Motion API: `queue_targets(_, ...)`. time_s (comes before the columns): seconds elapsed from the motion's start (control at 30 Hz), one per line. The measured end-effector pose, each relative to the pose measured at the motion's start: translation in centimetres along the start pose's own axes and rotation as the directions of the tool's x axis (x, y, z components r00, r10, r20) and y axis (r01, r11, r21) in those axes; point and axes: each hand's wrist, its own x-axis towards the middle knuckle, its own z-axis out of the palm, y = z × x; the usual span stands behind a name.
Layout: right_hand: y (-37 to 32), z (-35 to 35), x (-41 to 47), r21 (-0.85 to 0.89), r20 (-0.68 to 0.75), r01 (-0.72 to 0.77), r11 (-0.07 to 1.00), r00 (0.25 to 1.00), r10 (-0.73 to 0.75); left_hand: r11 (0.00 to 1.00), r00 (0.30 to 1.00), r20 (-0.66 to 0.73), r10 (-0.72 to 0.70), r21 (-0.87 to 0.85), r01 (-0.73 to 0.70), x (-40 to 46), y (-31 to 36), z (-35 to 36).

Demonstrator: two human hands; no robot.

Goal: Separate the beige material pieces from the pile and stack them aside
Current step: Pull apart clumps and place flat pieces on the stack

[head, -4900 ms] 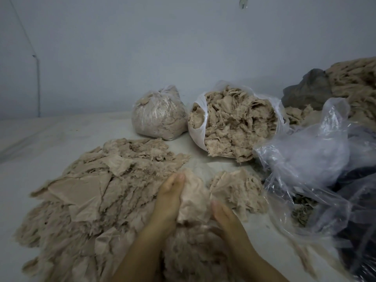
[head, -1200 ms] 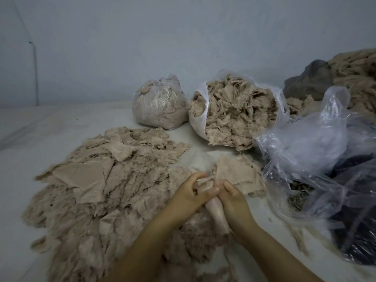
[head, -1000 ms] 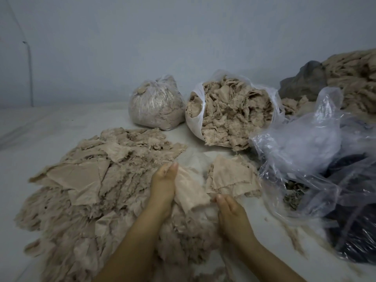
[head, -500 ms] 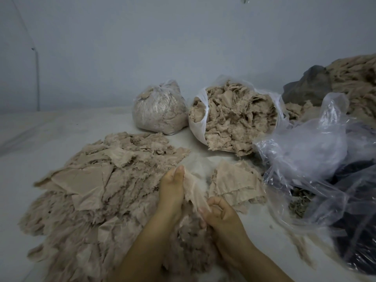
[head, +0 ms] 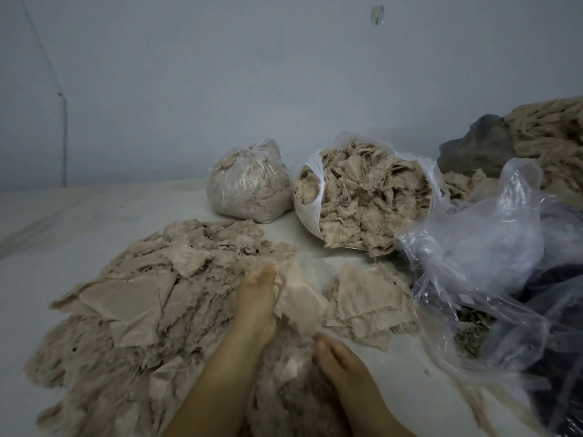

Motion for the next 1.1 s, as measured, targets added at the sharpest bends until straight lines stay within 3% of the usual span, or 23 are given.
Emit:
queue_targets(0.03,-0.8,0.2,0.3,0.174,0.037,-0.007,0.985,0.999,0.001,1.000,0.999,0.040,-0.019,0.012,0.019,-0.5,-0.4,0.3)
queue_targets(0.1,-2.5,0.3,1.2,0.522,0.084,-0.053,0.851,0.996,0.010,0.999,0.992,0.114,-0.046,0.030,0.043,-1.2,-1.4,0.7)
queue_targets(0.2,-3.1,-0.7,3.1,0.575,-0.151,0.020,0.818,0.985,0.083,0.996,0.990,0.143,-0.017,0.092,0.004,-1.5,-2.3,0.5)
queue_targets(0.27,-3.0,-1.7,4.5,0.460,-0.339,0.139,0.877,0.940,0.029,0.988,0.993,0.121,0.018,0.150,-0.036,-1.1,-2.6,0.2)
queue_targets(0.37,-3.9,-3.9,6.3,0.098,-0.489,0.280,0.955,0.849,-0.199,0.967,0.984,0.178,0.032,0.243,-0.076,-0.7,-2.5,-0.2)
queue_targets(0.43,-4.6,-6.0,7.6,-0.169,-0.514,0.224,0.960,0.811,-0.280,0.930,0.963,0.268,0.037,0.342,-0.131,-0.6,-2.2,-1.1)
queue_targets(0.5,-4.7,-7.6,8.1,-0.471,-0.527,0.014,0.882,0.797,-0.294,0.782,0.892,0.452,0.004,0.555,-0.285,-0.4,-2.0,-2.8)
queue_targets(0.57,-4.0,-7.7,7.2,-0.626,-0.508,-0.026,0.779,0.771,-0.383,0.538,0.820,0.566,-0.088,0.720,-0.439,-0.2,-2.2,-4.5)
queue_targets(0.63,-3.0,-5.8,5.5,-0.657,-0.356,0.015,0.754,0.875,-0.328,0.453,0.814,0.567,-0.123,0.762,-0.462,0.0,-2.8,-5.7)
queue_targets(0.7,-1.8,-2.9,3.9,-0.638,-0.156,-0.058,0.768,0.986,-0.055,0.467,0.831,0.546,-0.103,0.765,-0.444,0.0,-3.3,-5.9)
queue_targets(0.77,-0.5,-0.7,3.0,-0.631,-0.033,-0.104,0.769,0.994,0.107,0.484,0.841,0.533,-0.086,0.761,-0.433,-0.2,-3.8,-5.9)
queue_targets(0.87,0.1,0.9,2.4,-0.523,0.075,0.046,0.851,0.997,-0.008,0.549,0.824,0.543,-0.160,0.743,-0.383,-1.1,-3.9,-5.7)
queue_targets(0.97,-0.6,0.9,2.2,-0.322,0.039,0.207,0.924,0.978,-0.205,0.504,0.786,0.558,-0.268,0.776,-0.379,-1.5,-3.8,-6.0)
queue_targets(1.03,-1.2,0.3,2.0,-0.260,-0.042,0.271,0.927,0.956,-0.292,0.546,0.783,0.575,-0.237,0.746,-0.382,-1.5,-3.4,-6.3)
queue_targets(1.1,-1.4,-0.6,2.0,-0.120,-0.073,0.240,0.963,0.966,-0.250,0.662,0.800,0.586,-0.129,0.652,-0.370,-1.9,-2.6,-6.4)
